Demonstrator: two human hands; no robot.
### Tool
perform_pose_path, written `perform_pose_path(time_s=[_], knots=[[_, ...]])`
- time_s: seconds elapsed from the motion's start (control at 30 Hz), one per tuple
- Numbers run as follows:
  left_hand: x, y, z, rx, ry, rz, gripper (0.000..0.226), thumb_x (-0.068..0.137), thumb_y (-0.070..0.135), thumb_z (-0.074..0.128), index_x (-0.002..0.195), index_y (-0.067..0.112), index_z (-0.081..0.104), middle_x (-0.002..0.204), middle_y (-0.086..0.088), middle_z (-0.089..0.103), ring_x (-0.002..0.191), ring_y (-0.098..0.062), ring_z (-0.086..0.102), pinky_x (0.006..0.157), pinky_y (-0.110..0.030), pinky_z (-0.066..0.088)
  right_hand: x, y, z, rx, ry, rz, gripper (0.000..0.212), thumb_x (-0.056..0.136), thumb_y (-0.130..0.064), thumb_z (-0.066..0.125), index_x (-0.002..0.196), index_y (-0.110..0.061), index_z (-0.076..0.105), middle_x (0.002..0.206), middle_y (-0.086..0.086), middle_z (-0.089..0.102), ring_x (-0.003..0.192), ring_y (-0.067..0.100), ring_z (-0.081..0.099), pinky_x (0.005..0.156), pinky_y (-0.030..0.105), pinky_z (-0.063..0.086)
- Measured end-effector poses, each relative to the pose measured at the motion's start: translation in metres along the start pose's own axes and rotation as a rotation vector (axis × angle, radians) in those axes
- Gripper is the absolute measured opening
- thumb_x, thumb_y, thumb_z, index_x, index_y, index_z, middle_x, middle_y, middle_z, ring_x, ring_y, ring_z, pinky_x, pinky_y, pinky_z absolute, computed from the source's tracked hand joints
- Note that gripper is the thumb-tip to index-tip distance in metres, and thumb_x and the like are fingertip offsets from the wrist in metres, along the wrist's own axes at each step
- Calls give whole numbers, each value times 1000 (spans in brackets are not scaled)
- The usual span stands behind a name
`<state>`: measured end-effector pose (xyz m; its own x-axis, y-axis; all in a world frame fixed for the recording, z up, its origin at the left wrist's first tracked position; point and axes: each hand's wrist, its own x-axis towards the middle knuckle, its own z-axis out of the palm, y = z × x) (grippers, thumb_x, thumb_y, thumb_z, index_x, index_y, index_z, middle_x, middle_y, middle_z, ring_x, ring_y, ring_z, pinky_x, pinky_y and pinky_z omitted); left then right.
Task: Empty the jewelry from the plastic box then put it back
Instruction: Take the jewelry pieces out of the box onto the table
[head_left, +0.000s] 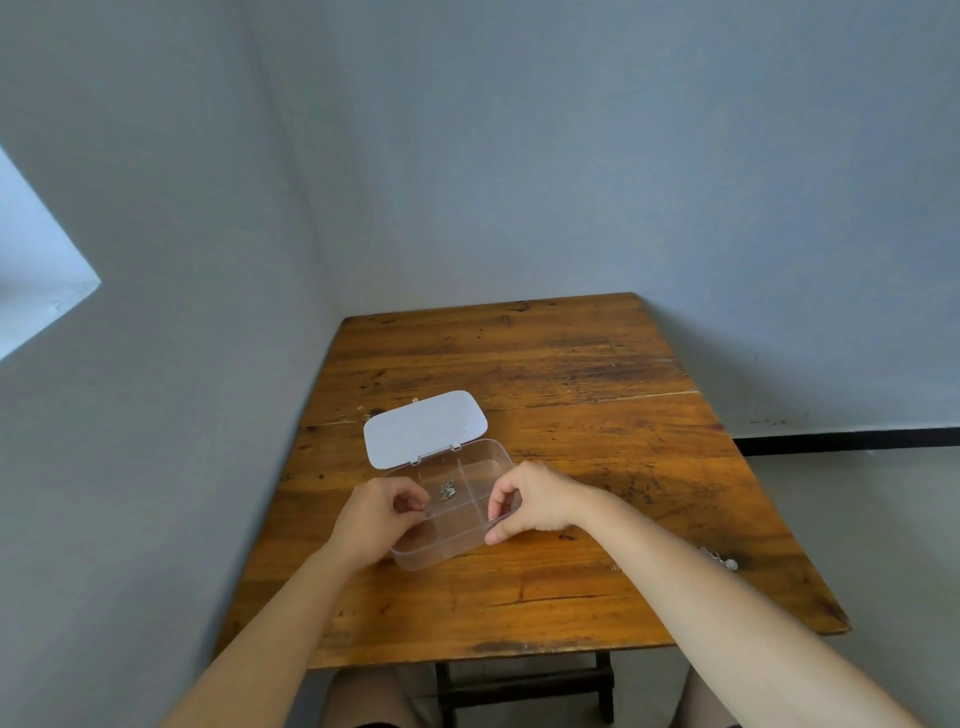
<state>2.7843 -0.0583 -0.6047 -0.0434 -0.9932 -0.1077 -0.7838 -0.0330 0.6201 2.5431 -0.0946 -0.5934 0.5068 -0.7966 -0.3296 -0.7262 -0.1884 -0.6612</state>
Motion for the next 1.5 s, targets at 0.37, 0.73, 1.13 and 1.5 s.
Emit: perform_pose_path(time_s=[0.37, 0.73, 1.13, 1.5], knots=[[-9, 22, -20, -563, 252, -49, 24, 83, 9, 76, 102, 21, 70, 87, -2, 72, 80, -13, 69, 69, -18, 55, -10, -25, 5, 340, 2, -2, 29, 81, -49, 76, 95, -25, 71, 82, -10, 71, 72, 4, 65, 62, 23, 48], [-1, 81, -24, -788, 234, 70, 20, 86, 3, 71, 105, 10, 68, 92, -18, 66, 86, -28, 76, 78, -41, 62, -51, -22, -43, 681, 366, -63, 23, 90, -30, 71, 104, -12, 68, 96, 4, 77, 88, 16, 75, 74, 30, 58], [15, 190, 11, -919, 123, 261, 20, 89, -3, 67, 108, 1, 66, 85, -16, 62, 82, -27, 72, 75, -33, 62, -130, 35, -103, 744, 628, 6, 27, 89, -33, 72, 106, -12, 66, 100, 4, 75, 90, 14, 75, 78, 31, 60], [27, 217, 55, -878, 45, 270, 18, 88, -3, 67, 102, 10, 68, 84, -12, 64, 81, -24, 72, 76, -37, 62, -153, 92, -98, 704, 620, 139, 23, 92, -31, 69, 107, -14, 65, 105, 2, 74, 91, 11, 74, 79, 30, 60]])
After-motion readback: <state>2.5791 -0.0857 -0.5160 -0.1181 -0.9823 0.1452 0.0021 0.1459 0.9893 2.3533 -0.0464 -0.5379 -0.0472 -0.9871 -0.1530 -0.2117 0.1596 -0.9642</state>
